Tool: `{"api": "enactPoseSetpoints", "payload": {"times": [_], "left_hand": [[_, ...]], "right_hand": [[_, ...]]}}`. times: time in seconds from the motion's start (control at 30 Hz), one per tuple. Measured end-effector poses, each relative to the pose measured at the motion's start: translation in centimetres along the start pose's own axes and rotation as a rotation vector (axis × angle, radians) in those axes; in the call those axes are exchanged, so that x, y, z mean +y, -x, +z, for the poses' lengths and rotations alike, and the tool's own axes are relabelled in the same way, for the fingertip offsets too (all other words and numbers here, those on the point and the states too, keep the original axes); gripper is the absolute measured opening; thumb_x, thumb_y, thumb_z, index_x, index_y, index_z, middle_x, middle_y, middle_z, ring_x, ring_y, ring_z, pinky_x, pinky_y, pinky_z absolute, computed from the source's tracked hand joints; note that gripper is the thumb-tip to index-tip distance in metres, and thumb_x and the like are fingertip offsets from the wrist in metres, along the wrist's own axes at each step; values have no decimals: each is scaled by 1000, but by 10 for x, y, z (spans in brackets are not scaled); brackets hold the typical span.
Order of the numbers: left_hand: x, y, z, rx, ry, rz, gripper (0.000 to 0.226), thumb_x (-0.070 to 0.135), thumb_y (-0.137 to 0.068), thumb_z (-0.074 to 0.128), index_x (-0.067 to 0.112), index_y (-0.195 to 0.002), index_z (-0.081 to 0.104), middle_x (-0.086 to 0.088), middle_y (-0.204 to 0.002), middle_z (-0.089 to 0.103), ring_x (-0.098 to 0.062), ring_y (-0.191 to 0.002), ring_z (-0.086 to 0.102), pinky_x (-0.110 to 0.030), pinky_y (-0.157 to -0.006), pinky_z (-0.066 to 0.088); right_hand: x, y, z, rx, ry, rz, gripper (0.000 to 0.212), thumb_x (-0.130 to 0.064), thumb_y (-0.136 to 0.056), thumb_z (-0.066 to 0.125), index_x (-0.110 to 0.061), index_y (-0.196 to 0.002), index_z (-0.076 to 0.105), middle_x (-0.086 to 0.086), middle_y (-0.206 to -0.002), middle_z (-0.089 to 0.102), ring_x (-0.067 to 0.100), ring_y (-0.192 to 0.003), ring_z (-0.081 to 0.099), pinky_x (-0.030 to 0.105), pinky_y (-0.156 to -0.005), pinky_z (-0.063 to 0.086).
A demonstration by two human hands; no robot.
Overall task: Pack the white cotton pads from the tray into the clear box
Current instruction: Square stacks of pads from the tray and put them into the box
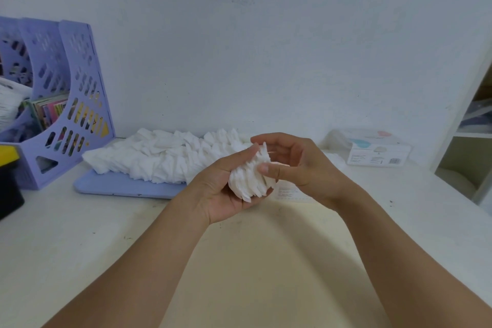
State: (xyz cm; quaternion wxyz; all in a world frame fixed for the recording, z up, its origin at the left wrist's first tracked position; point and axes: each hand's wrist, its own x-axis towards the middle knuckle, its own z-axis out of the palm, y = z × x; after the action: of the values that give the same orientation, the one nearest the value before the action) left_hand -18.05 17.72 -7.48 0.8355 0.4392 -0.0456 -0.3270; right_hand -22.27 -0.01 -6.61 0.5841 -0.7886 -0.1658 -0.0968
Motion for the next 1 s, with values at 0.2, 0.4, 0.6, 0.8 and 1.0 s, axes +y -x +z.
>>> {"api": "enactPoseSetpoints", "payload": {"times": [0.2,0.4,0.6,0.8,1.0], "left_hand": [[-1,-2,-2,-29,100,-12,54,19,-73,79,4,-123,66,-18,-126,69,-30,-116,67,-47,-111,44],[0,-7,-7,-1,149,-27,73,5,-66,90,2,-133,61,-17,-136,62,-29,-124,62,-47,-106,49],[-2,-8,-4,-14,191,-30,60,8,-71,84,1,-127,63,-18,-132,65,-29,-121,65,-47,-107,48],[-2,-7,-4,-3,124,-12,63,6,-70,81,2,-131,64,-17,-133,65,-29,-121,65,-43,-106,49],[-4,-6,-1,3,116,-31,39,3,-73,74,3,-111,68,-17,-106,73,-33,-92,73,-41,-94,55]], "right_hand": [[3,-1,3,9,-80,22,37,-13,-96,66,-13,-133,63,12,-124,71,28,-117,68,51,-103,54],[4,-3,2,13,-130,54,33,-11,-105,51,-15,-137,61,20,-125,68,29,-119,67,42,-103,54],[4,-4,9,95,48,-22,36,3,-99,57,-11,-131,63,-6,-95,77,8,-92,73,26,-83,55],[8,-6,17,235,184,-114,36,-1,-90,72,-16,-123,67,-6,-98,72,3,-89,69,20,-78,55],[12,-9,21,402,344,-181,29,-7,-102,54,-18,-125,67,-8,-98,72,3,-83,70,29,-74,61]]}}
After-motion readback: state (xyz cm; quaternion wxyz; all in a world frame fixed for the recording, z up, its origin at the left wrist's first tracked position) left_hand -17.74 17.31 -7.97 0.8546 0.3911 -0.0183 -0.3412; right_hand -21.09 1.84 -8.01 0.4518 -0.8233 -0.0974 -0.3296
